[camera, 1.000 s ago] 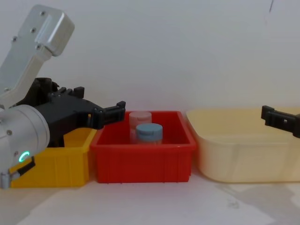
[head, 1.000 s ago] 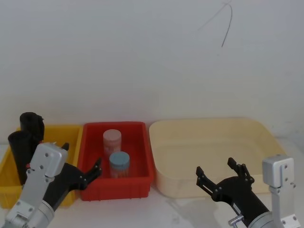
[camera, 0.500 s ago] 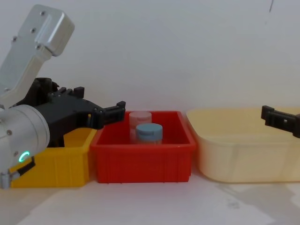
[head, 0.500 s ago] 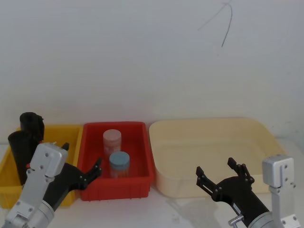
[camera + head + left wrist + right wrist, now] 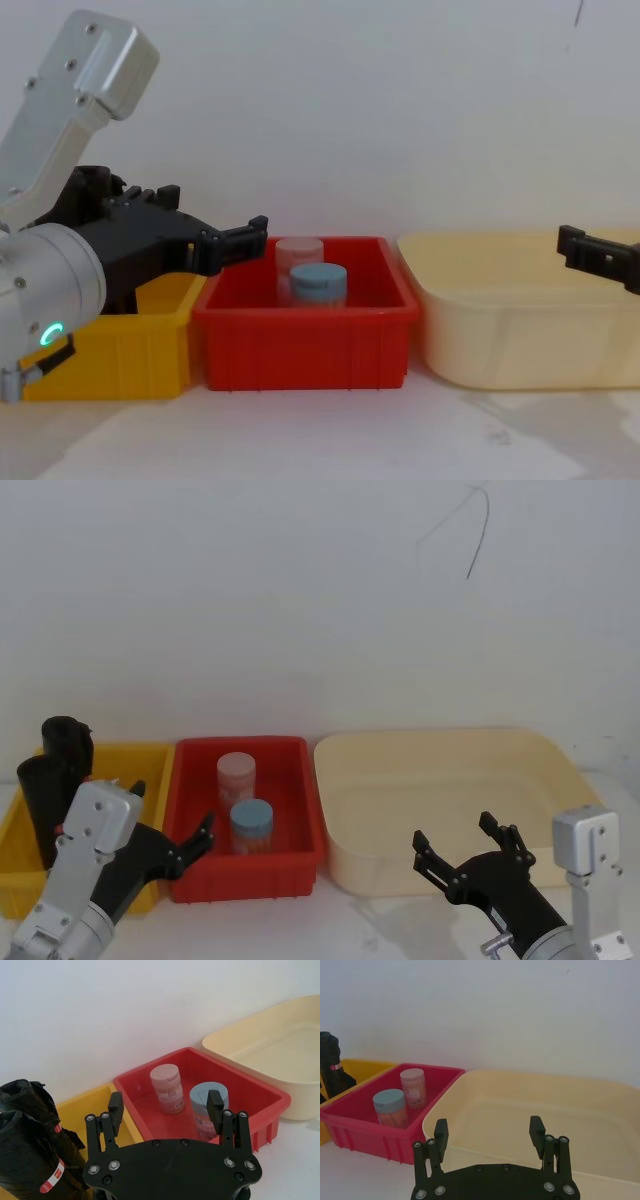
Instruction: Pick up the garbage bag with the one hand and transfer it to the other hand.
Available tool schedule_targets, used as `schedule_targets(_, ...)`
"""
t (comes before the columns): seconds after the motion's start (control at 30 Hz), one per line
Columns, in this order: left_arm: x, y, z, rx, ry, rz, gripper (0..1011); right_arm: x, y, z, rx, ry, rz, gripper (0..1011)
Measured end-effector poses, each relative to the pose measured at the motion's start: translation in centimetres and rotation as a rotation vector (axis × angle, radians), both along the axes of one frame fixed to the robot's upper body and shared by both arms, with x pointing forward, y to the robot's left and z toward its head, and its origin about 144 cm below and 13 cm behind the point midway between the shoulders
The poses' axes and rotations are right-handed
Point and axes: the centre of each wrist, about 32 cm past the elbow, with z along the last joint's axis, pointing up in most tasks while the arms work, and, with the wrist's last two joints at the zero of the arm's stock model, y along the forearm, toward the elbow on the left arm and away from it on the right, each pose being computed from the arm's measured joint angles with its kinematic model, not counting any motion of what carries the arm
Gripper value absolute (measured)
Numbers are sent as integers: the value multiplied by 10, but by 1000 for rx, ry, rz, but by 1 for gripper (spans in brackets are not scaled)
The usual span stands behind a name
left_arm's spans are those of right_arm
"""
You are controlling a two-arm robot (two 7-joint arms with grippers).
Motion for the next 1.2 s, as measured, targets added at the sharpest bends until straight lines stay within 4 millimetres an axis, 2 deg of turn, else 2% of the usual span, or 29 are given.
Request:
schedule_targets(0.97,0,0,0,0,2,-1,1001,0,0,1,-1,3,0,1000)
schedule_targets(1.2,0,5,14,11,16,-21,1001,0,4,12,-2,22,7,1000)
